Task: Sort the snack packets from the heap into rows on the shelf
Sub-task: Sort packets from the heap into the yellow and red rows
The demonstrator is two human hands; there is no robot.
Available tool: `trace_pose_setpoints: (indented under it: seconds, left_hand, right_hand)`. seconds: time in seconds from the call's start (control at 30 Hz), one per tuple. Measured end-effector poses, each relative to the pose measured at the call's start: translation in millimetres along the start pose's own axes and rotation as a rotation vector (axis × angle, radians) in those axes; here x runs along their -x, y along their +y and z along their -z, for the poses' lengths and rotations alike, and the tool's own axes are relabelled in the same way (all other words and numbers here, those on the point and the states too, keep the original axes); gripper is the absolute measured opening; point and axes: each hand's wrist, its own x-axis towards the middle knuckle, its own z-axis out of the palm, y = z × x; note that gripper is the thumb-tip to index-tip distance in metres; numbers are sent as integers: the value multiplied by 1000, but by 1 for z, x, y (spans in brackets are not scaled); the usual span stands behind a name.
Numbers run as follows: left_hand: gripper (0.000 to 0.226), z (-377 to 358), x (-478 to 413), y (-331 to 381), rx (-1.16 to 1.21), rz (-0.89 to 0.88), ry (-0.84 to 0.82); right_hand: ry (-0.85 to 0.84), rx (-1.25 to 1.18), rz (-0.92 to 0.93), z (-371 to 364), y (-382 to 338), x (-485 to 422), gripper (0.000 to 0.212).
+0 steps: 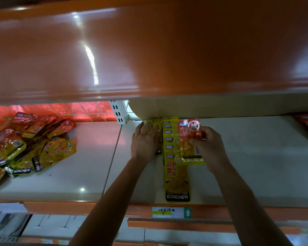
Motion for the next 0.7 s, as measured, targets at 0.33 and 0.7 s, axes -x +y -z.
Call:
trace_pose_setpoints:
  seconds: [0.33, 0.7]
  left_hand:
    - [33, 30, 6, 93, 542, -2, 187]
    - [24, -18, 3, 242, 891, -34, -73]
  right_hand:
    - [-80, -439, 350, 37, -12, 16, 27]
    - [207, -80, 294, 155, 22, -11, 21]
